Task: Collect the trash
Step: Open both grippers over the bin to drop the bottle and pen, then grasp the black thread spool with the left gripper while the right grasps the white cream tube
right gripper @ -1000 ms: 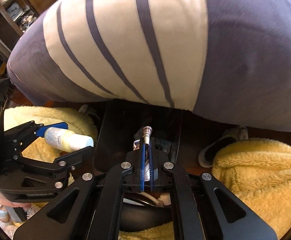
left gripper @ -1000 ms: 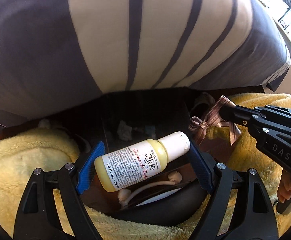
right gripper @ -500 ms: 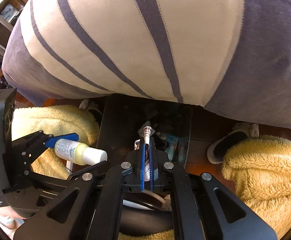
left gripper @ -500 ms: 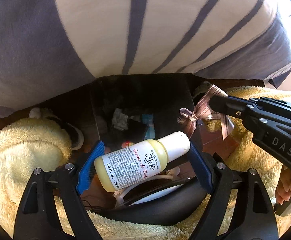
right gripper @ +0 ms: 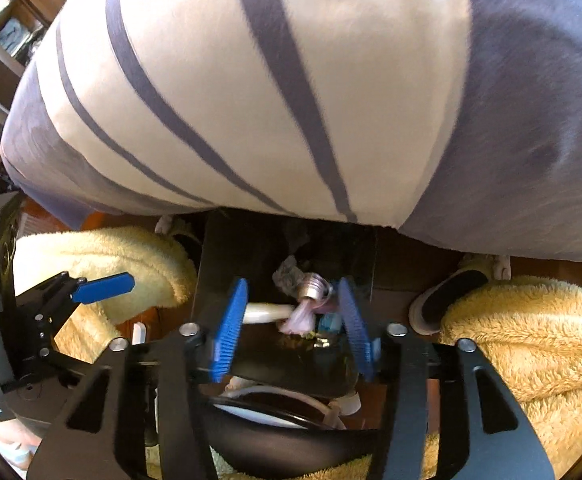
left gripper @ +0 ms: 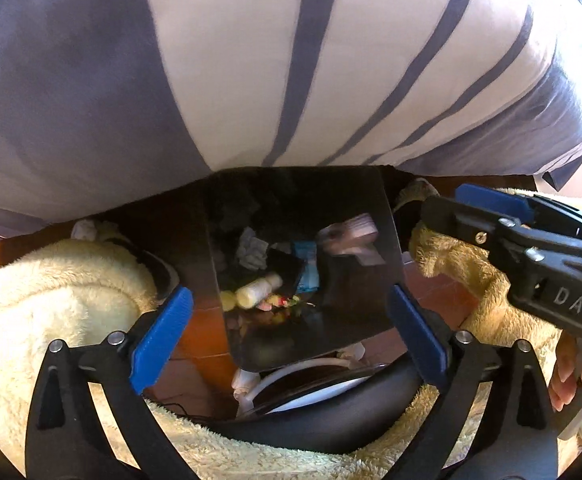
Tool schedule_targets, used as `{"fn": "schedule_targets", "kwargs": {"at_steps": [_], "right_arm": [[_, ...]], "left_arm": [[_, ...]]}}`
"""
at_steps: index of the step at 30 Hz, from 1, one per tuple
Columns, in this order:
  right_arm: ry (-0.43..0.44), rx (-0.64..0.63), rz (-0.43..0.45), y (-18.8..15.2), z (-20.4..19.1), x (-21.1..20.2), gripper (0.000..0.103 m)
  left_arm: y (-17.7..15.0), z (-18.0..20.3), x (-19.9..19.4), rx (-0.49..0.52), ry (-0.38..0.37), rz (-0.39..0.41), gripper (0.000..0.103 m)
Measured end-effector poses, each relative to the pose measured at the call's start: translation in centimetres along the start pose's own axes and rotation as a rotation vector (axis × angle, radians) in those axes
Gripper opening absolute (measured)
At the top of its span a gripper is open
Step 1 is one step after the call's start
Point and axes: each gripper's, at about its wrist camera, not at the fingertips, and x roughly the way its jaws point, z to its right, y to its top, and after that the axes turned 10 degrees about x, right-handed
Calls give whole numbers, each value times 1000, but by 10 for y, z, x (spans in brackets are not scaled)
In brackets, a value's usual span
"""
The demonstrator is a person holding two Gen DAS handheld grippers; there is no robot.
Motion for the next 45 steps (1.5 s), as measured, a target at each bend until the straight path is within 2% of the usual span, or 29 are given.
{"fn": "schedule_targets", "kwargs": {"at_steps": [1, 2, 4, 7, 16, 20, 29, 36, 45], "right_arm": [[-3, 3, 11, 1, 0, -4, 60], [-6, 4, 19, 1, 1, -6, 72], [-19, 7, 51, 2, 2, -15, 86], [-50, 1, 97, 3, 4, -29, 97], [-34, 29, 209, 13, 12, -81, 97], [-33, 0, 291, 21, 2, -111, 97], [-13, -67, 443, 65, -20, -163, 99], [-46, -76, 462, 114, -31, -158, 99], [-87, -47, 424, 191, -30, -121, 99]], "left_arm": [[0, 1, -3, 4, 4, 6, 94], [0, 2, -7, 8, 7, 15, 95], [1, 2, -15, 12, 18, 32, 95], [4, 4, -34, 17, 36, 75, 95], [17, 5, -102, 48, 83, 232, 95], [27, 1, -134, 55, 114, 308, 95], [69, -18, -180, 55, 178, 434, 95], [112, -42, -187, 45, 218, 452, 95], [170, -77, -164, 21, 241, 417, 95]]}}
